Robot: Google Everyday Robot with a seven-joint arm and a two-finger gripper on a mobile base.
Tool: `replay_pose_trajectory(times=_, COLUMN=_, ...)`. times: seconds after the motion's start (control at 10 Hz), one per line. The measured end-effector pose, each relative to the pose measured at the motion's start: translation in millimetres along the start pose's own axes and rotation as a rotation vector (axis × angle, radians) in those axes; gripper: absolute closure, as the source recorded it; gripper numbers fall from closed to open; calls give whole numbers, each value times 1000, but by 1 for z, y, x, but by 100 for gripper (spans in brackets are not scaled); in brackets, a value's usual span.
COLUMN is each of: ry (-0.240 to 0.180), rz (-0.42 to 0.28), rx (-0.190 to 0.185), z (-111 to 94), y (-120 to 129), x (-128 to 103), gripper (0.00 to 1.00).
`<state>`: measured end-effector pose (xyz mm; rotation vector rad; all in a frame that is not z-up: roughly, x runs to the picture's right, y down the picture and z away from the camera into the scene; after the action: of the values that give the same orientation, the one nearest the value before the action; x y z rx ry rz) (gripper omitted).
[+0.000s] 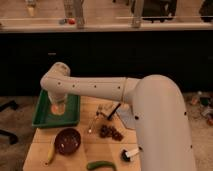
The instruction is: Place apple in purple bowl
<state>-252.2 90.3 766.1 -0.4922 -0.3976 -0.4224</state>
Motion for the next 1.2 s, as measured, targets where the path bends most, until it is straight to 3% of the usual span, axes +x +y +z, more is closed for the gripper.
replay_pose_trajectory(times=0.8, ry=-5, rz=-20, rx=-24, z=5, y=58, x=-15, gripper=100)
replay_pose_trajectory(times=1.2, ry=17, rz=-7, rx=-20, z=-9, y=83, x=-14, gripper=100)
